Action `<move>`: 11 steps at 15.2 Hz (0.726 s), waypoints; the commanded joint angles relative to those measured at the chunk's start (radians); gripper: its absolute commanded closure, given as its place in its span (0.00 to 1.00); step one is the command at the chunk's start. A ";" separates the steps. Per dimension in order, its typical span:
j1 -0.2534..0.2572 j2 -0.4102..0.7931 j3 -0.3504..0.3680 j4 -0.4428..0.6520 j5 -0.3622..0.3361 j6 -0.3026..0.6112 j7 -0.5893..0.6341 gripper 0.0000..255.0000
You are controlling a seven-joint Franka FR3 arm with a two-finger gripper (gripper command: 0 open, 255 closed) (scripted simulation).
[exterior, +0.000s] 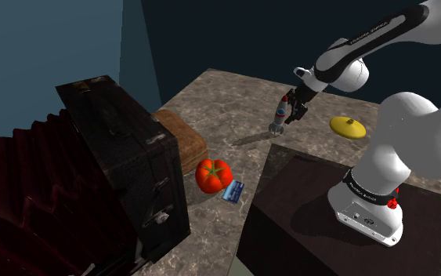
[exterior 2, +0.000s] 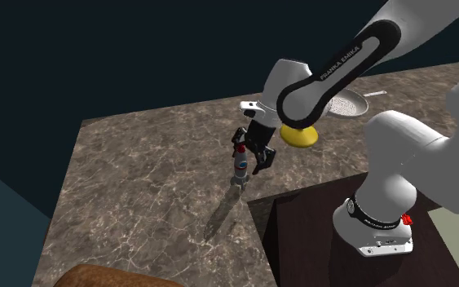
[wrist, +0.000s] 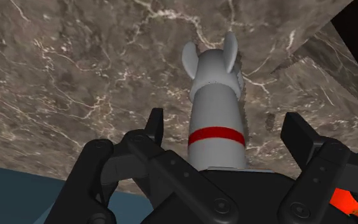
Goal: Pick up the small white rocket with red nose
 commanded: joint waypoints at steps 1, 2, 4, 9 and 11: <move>0.123 0.030 -0.126 0.016 0.040 0.053 -0.082 0.00; 0.159 0.038 -0.162 0.015 0.050 0.071 -0.096 0.00; 0.236 0.051 -0.239 0.016 0.071 0.107 -0.124 0.00; 0.392 0.062 -0.395 0.020 0.101 0.170 -0.169 0.00; 0.384 0.061 -0.388 0.015 0.099 0.171 -0.168 1.00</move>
